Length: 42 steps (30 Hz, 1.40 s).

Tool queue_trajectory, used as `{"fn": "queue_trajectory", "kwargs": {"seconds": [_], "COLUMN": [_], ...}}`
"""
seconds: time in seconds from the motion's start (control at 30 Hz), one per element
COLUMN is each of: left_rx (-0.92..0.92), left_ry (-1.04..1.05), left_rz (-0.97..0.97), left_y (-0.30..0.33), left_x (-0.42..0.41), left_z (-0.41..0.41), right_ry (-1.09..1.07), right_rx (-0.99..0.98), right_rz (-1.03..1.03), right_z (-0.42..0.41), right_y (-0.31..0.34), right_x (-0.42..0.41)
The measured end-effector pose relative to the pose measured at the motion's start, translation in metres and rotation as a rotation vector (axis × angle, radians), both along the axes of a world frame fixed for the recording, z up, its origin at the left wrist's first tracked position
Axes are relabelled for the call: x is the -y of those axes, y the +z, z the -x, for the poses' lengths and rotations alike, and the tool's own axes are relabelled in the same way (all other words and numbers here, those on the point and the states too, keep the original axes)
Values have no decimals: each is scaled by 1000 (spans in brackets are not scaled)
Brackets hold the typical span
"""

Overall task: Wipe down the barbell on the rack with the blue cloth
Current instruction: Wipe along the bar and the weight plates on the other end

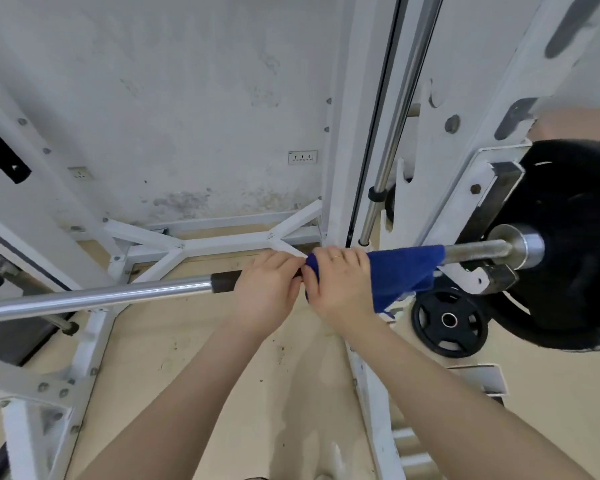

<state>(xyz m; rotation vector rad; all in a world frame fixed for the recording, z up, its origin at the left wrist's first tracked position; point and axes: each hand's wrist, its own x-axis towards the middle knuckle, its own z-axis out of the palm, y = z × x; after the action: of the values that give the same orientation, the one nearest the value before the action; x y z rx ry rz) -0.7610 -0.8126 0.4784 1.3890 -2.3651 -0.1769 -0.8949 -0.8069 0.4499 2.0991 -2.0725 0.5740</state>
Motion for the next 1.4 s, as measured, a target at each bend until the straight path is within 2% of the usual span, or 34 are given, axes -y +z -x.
{"fn": "queue_trajectory", "kwargs": {"seconds": [0.13,0.23,0.3,0.37,0.43,0.5,0.57,0.67,0.7,0.8,0.83,0.9,0.97,1.0,1.07,1.13,1.17,1.23,1.4], "left_rx": [-156,-179,-120,6,123,132,103,74,67,48,47,45,33,26,29,87,109,110,26], "left_ry": [33,33,25,60,111,120,92,81,86,97,95,92,96,96,95,105,110,106,99], "left_rz": [109,150,157,166,92,39,74,105,105,126,136,156,165,170,190,243,260,277,255], "left_y": [2,5,4,-2,-8,-11,-14,-16,-17,-18,-19,-20,-21,-22,-22,-25,-27,-29,-25], "left_x": [-11,-14,-13,-9,-5,-2,1,3,3,4,5,7,8,8,8,7,5,5,4], "left_z": [-30,-49,-60,-69,-78,-85,-90,-91,-90,-90,-91,-90,-91,-91,-91,-90,-89,-87,-89], "right_ry": [188,286,137,-109,-279,-326,-396,-546,-584,-826,-931,-987,-870,-889,-740,-560,-510,-509,-417], "right_rx": [4,-141,-132,-60,47,367,708,1007,1197,1871,1985,2099,2207,2273,2430,2607,2615,2551,2552], "right_rz": [10,18,-34,-83,-95,-39,124,332,361,244,201,157,209,196,202,338,347,230,-37], "right_z": [-32,-2,32,62,70,55,38,34,36,39,36,30,21,20,17,3,-6,-31,-82], "right_y": [-9,-1,9,11,12,19,29,34,30,10,0,-17,-25,-20,-14,-4,-10,-16,-10], "right_x": [-3,2,0,-2,-1,-4,-15,-43,-50,-55,-54,-43,-29,-20,-11,-4,-2,-2,-9]}}
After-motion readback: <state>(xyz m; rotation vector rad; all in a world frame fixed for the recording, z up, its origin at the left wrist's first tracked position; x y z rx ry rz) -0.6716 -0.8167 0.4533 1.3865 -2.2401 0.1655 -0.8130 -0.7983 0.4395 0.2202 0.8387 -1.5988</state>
